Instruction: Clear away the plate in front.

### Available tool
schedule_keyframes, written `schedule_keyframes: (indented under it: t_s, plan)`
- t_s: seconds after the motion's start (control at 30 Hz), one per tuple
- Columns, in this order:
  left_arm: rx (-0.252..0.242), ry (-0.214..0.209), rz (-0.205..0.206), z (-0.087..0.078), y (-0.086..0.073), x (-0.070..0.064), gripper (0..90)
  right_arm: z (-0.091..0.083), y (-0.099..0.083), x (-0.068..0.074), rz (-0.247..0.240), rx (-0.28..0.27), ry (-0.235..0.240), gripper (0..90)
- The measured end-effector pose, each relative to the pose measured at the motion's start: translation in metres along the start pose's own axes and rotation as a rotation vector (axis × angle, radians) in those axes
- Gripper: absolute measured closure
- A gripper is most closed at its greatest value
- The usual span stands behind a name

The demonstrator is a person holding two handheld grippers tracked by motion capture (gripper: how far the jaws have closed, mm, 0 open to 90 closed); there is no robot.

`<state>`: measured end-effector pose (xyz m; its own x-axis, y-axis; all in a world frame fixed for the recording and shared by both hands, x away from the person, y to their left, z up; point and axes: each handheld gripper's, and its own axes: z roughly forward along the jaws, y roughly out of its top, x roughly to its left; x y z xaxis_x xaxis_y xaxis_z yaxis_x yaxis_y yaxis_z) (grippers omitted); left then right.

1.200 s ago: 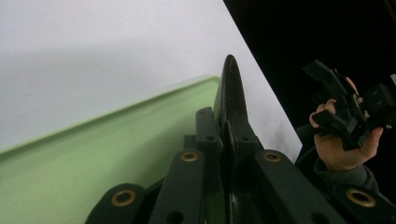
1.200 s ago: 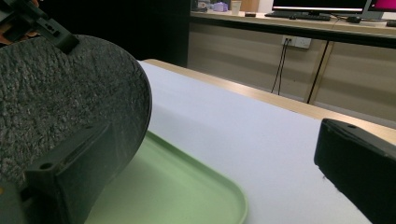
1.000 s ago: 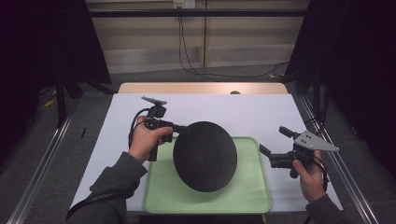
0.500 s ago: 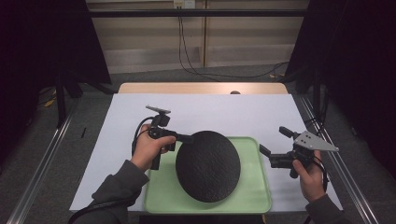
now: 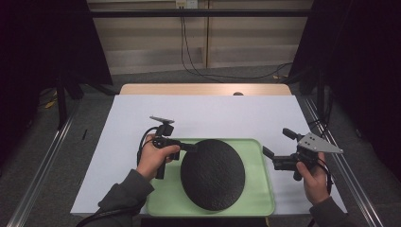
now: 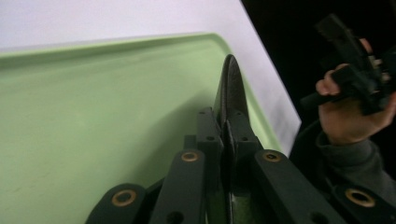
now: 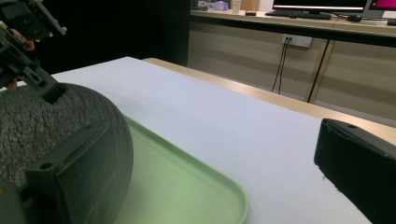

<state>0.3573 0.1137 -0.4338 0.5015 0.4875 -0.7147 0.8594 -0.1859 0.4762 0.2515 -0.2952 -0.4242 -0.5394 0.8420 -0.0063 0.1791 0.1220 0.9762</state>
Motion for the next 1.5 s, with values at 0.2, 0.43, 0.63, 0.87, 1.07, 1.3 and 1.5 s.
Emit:
schedule_keyframes:
  t_s: [0.2, 0.43, 0.63, 0.87, 1.07, 1.3, 1.5]
  plan:
    - [-0.012, 0.004, 0.014, 0.001, -0.001, 0.002, 87.3, 0.000, 0.000, -0.001, -0.011, 0.003, 0.009, 0.0]
    - [-0.031, 0.017, 0.039, 0.002, -0.002, 0.002, 87.3, 0.000, 0.000, 0.000, -0.008, 0.003, 0.007, 0.0]
    - [-0.059, 0.020, 0.049, 0.003, -0.005, 0.005, 87.3, 0.000, 0.000, 0.000, -0.002, 0.001, 0.006, 0.0]
    - [-0.096, 0.005, 0.034, 0.006, -0.009, 0.010, 86.8, 0.000, 0.000, 0.001, -0.004, 0.003, 0.007, 0.0]
    - [-0.116, 0.051, 0.049, 0.008, -0.013, 0.014, 85.2, 0.000, 0.000, 0.001, 0.002, 0.001, 0.007, 0.0]
    - [-0.123, 0.067, 0.045, 0.009, -0.015, 0.016, 84.3, 0.000, 0.000, 0.001, -0.010, 0.006, 0.017, 0.0]
    - [-0.115, 0.073, 0.051, 0.011, -0.016, 0.020, 83.3, 0.000, 0.000, 0.000, -0.012, 0.007, 0.014, 0.0]
